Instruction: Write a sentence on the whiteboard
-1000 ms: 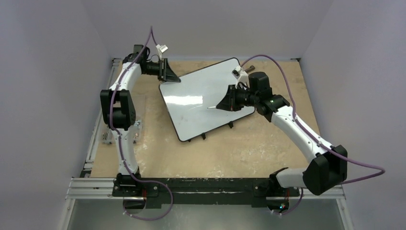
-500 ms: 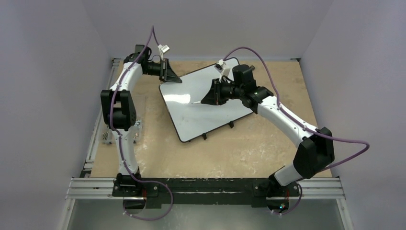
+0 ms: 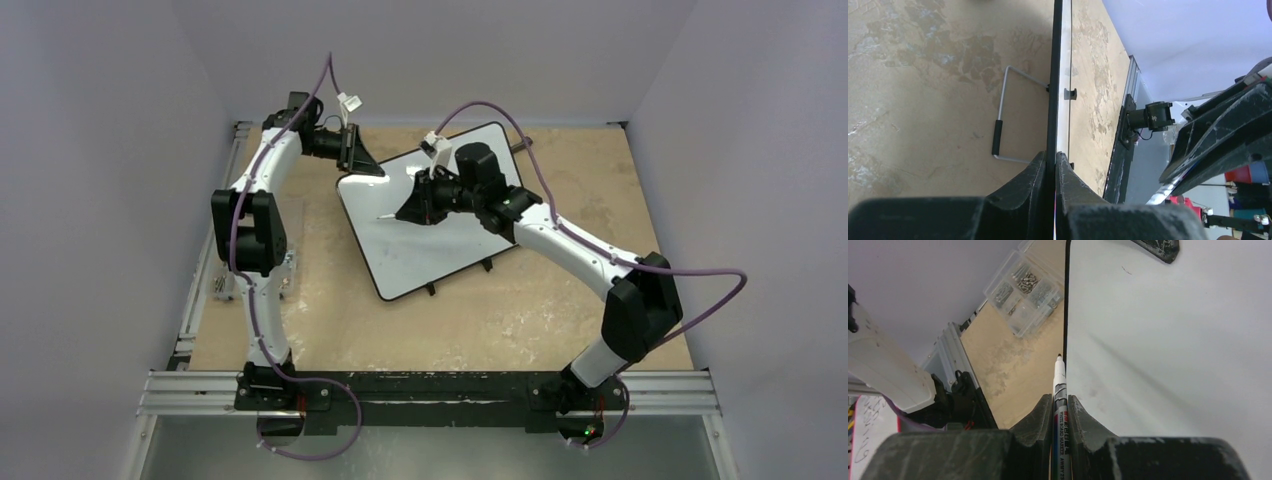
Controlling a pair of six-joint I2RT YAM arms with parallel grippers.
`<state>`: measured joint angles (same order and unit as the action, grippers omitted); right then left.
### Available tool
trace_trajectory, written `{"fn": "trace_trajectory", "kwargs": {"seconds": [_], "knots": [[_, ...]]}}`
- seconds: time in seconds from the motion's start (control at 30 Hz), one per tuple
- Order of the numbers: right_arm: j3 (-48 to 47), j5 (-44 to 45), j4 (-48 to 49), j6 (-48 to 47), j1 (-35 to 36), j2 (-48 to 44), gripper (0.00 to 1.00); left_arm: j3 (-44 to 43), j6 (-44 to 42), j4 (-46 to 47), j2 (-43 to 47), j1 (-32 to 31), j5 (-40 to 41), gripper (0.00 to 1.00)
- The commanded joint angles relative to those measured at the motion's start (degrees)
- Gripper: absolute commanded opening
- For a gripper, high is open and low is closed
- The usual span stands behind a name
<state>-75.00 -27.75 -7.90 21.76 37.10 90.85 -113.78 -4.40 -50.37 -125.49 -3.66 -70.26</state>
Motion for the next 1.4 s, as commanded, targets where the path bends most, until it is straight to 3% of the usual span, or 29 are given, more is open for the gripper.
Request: {"fn": "trace_trajectory", "kwargs": {"seconds": [0.0,0.43,1.07,1.37], "knots": [[-3.2,6.9,5.2,-1.9,2.3,1.3,0.00,-1.9,-4.4,-1.9,4.1,-1.9,2.8,0.00],[-7.0,14.4,11.1,-0.1,4.3,6.5,0.00,-1.5,-4.9,-1.9,5.5,-2.7,6.3,0.00],[-8.8,17.9,9.0,-0.3,4.9,10.6,0.00,-1.2,-7.5,-2.9,5.9,-2.8,7.4,0.00],[-5.1,18.6,8.1,-0.8,5.1,10.0,0.00,-0.9,-9.0,-3.2,6.5,-3.0,7.8,0.00]]}}
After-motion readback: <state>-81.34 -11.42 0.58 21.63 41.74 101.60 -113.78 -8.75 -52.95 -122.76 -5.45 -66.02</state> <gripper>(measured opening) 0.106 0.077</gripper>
